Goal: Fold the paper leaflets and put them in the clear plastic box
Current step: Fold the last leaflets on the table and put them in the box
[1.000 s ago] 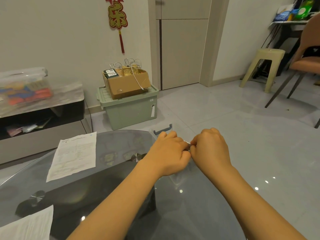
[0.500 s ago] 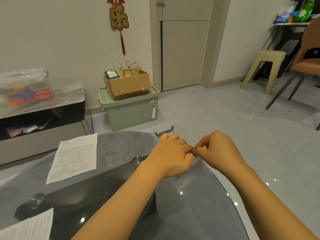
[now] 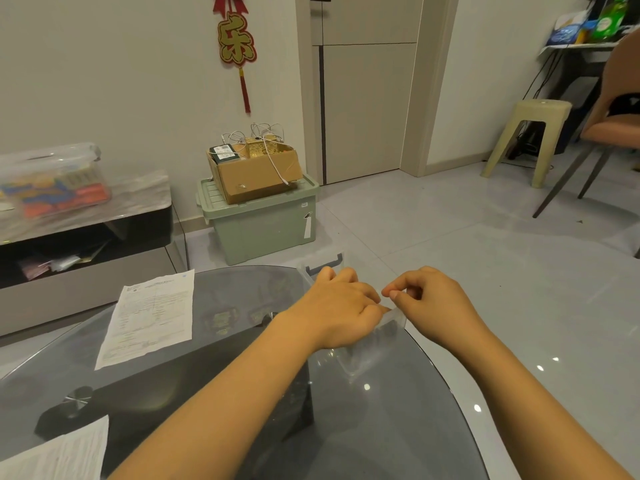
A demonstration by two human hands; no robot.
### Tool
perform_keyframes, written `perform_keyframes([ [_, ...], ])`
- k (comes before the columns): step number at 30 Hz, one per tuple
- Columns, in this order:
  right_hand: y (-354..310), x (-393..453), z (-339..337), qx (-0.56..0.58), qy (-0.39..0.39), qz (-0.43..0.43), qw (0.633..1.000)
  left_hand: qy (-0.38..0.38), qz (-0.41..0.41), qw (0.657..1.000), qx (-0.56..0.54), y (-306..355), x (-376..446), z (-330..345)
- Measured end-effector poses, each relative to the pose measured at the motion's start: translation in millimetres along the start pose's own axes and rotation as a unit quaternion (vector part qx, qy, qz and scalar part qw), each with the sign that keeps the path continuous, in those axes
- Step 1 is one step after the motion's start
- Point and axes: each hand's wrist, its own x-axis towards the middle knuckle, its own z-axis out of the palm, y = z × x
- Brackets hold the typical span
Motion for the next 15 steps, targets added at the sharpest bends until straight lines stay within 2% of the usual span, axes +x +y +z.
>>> perform_keyframes([
  [2, 1.7, 0.8, 0.9, 0.003, 0.003, 0.0, 1.0, 0.008, 0.009, 1.0, 0.006, 1.4, -0.9, 1.1],
  [8, 7.7, 1.0, 4.7, 0.003, 0.004, -0.025, 1.0, 0.103, -0.024, 0.994, -0.038, 0.4, -9.3, 7.2],
  [15, 6.7, -3.7, 7.9, -0.007, -0.013, -0.062, 0.998, 0.129, -0.089, 0.987, -0.031, 1.2, -41.2, 3.4],
])
